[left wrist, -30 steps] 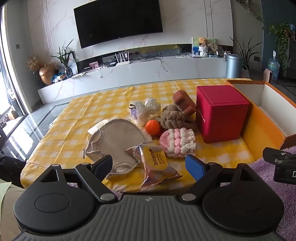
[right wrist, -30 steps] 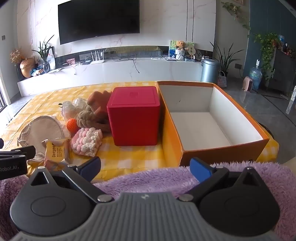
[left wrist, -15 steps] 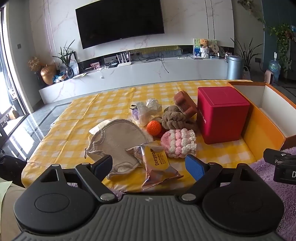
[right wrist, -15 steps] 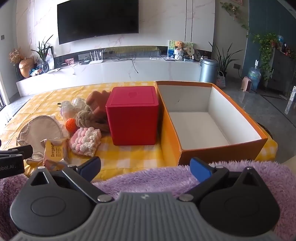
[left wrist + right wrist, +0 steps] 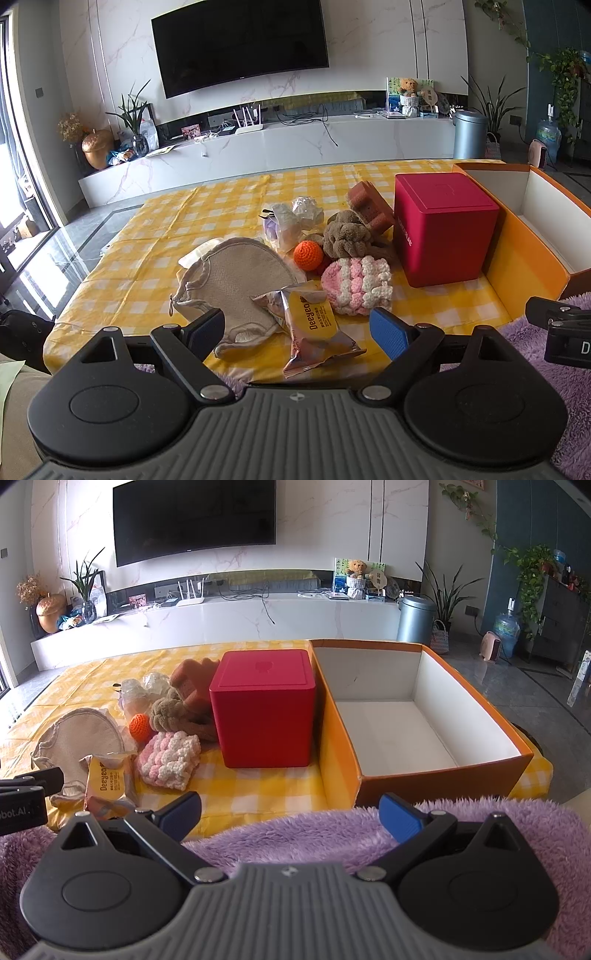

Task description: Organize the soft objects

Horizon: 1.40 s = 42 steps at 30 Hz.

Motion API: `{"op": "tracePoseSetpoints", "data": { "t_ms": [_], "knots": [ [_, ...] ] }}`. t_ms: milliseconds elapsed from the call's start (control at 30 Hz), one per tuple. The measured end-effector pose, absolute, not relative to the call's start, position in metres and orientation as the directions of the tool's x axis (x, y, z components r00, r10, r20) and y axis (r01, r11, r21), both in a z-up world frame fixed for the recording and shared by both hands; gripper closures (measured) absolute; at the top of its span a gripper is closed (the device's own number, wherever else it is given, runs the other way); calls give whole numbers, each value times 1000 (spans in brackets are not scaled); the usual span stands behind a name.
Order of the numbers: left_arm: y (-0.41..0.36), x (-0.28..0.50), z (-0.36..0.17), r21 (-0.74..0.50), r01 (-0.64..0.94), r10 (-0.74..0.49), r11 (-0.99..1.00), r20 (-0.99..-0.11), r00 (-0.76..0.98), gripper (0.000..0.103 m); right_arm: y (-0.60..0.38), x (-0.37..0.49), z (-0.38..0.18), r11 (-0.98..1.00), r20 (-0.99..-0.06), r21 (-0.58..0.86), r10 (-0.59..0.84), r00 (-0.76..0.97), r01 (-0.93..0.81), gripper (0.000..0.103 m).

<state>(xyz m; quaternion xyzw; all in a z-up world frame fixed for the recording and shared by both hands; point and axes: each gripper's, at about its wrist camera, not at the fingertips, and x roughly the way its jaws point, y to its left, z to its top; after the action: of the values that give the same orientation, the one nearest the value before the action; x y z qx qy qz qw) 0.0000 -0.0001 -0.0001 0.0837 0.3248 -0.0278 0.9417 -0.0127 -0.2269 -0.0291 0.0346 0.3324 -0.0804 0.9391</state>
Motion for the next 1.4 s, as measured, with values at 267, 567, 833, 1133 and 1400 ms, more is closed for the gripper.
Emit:
{"op": "tracePoseSetpoints", "data": {
  "t_ms": [267, 567, 833, 1133, 1400],
  "knots": [
    [0, 0, 0, 139, 106, 2, 985, -615, 789, 0, -225, -13, -32, 984, -631, 4, -134, 764, 176, 3],
    [0, 0, 0, 139, 106, 1, 985, -614, 789, 0, -223, -14, -30, 984, -634, -8, -143, 760, 178, 3],
    [0, 0, 0, 138, 107, 0, 985, -613, 790, 0, -221, -14, -30, 984, -637, -18, -148, 757, 178, 3],
    [0, 0, 0, 136, 107, -1, 985, -611, 791, 0, -221, -14, -31, 984, -639, -20, -149, 755, 177, 3],
    [0, 0, 0, 136, 107, -1, 985, -611, 792, 0, -221, -14, -31, 984, -639, -20, -149, 754, 178, 2]
  ]
}}
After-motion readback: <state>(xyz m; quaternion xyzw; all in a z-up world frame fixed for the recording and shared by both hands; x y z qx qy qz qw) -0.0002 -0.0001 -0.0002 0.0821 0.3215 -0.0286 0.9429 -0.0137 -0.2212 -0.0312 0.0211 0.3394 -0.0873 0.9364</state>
